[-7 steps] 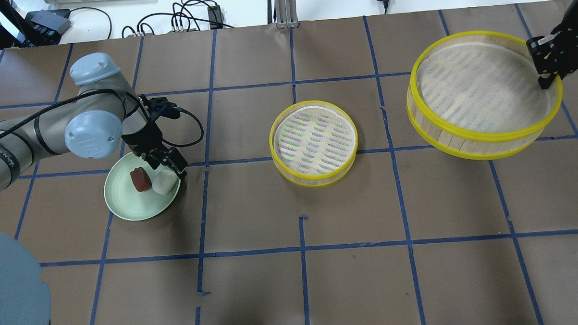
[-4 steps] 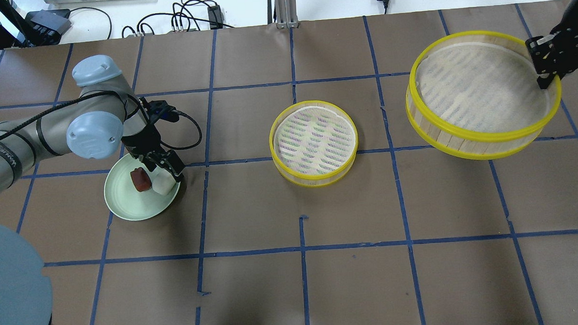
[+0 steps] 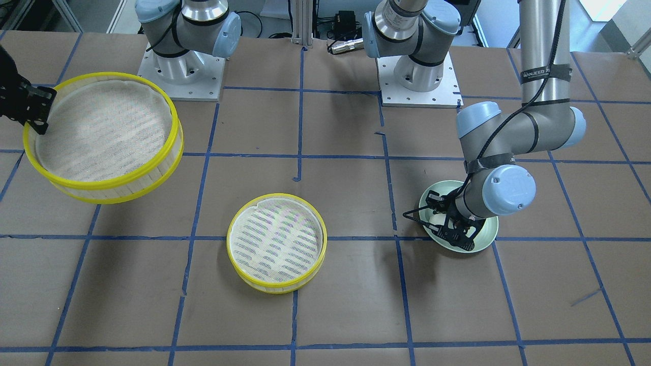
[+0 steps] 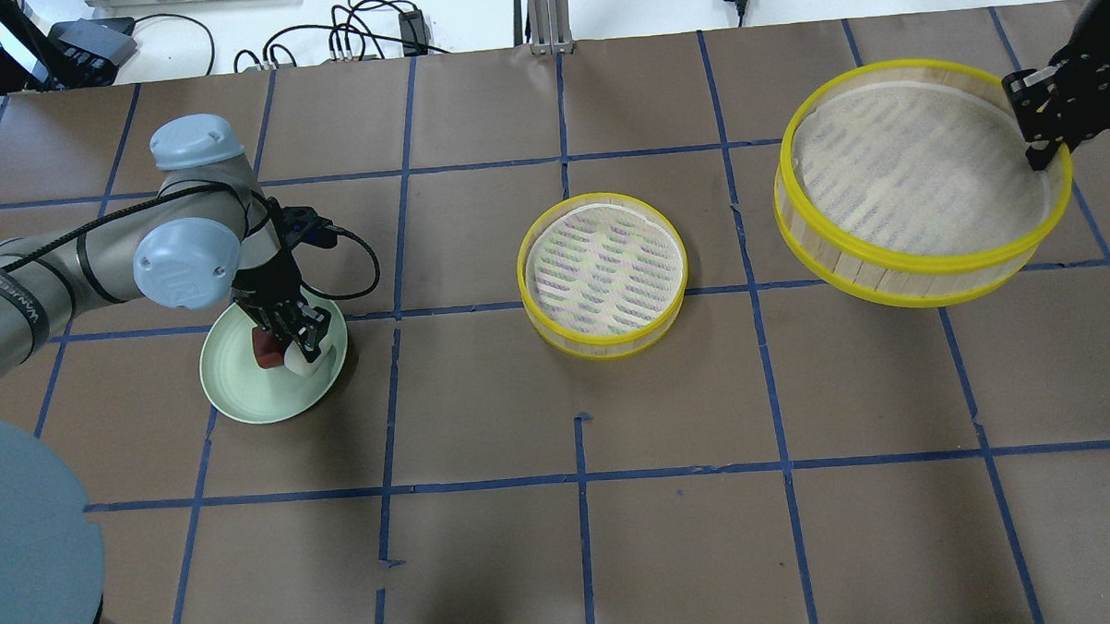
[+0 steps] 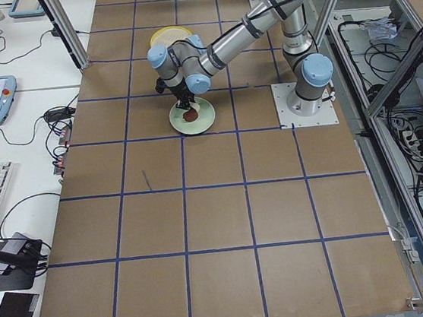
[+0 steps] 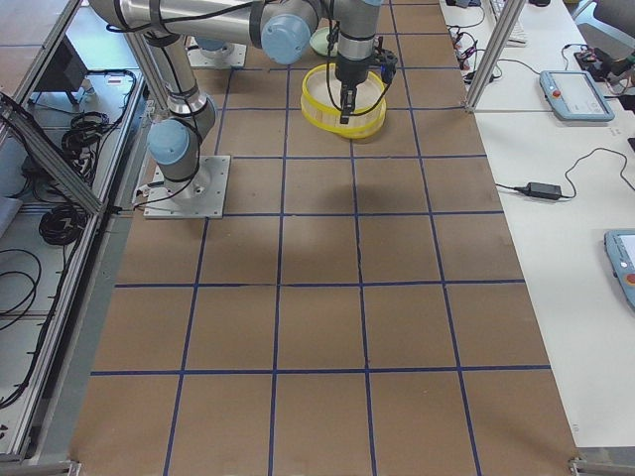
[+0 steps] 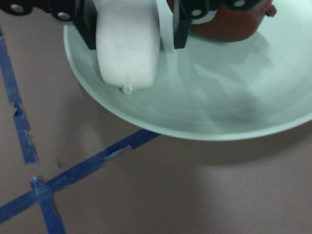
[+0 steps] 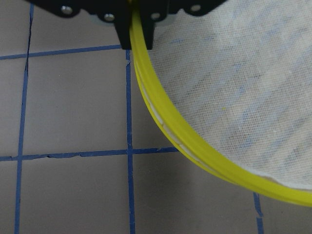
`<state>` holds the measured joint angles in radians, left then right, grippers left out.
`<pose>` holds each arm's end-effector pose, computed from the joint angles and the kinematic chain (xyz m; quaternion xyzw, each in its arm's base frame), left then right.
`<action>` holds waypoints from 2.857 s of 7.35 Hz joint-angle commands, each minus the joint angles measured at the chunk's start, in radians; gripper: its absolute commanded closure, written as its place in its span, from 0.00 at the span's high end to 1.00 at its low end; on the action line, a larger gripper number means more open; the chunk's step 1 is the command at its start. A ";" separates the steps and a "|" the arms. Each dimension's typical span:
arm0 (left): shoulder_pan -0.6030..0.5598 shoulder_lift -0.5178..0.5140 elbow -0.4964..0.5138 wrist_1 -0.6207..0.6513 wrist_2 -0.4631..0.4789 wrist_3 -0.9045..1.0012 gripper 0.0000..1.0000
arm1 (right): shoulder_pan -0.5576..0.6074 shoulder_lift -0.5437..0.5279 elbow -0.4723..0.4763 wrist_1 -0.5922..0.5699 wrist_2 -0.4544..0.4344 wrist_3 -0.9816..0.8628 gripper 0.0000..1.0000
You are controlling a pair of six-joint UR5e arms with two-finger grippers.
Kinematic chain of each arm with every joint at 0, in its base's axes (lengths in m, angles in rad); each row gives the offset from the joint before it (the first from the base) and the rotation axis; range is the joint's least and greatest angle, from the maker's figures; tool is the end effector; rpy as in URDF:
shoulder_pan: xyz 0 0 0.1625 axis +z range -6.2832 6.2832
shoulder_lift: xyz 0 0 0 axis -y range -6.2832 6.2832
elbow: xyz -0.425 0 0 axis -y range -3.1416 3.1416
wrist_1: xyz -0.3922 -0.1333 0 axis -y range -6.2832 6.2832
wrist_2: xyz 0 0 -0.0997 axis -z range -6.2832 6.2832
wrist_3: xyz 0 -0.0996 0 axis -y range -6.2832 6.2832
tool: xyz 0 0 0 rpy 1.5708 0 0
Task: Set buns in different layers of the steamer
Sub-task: 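Carry the white bun with the left gripper over the bottom steamer tier, then lower the white bun into the bottom tier and open the left gripper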
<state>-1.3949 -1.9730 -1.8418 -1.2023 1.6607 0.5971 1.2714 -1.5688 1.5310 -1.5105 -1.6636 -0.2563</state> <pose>-0.0282 -0.5518 0.1845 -0.2131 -0.9642 -0.1572 0.0160 -0.0260 -0.5050 0.5009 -0.0210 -0.9986 -0.0235 0.0415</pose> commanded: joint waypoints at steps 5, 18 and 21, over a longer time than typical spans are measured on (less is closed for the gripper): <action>-0.166 0.074 0.252 -0.211 -0.102 -0.553 0.06 | 0.000 0.003 0.000 -0.002 -0.004 -0.005 0.14; -0.510 -0.092 0.253 0.267 -0.437 -1.211 1.00 | 0.000 0.003 -0.005 -0.008 -0.012 -0.003 0.16; -0.504 -0.058 0.248 0.256 -0.434 -1.163 1.00 | 0.000 0.001 -0.005 -0.008 -0.012 -0.003 0.17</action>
<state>-1.9014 -2.0423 -1.5928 -0.9422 1.2253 -0.5943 1.2717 -1.5675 1.5263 -1.5186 -1.6740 -0.2592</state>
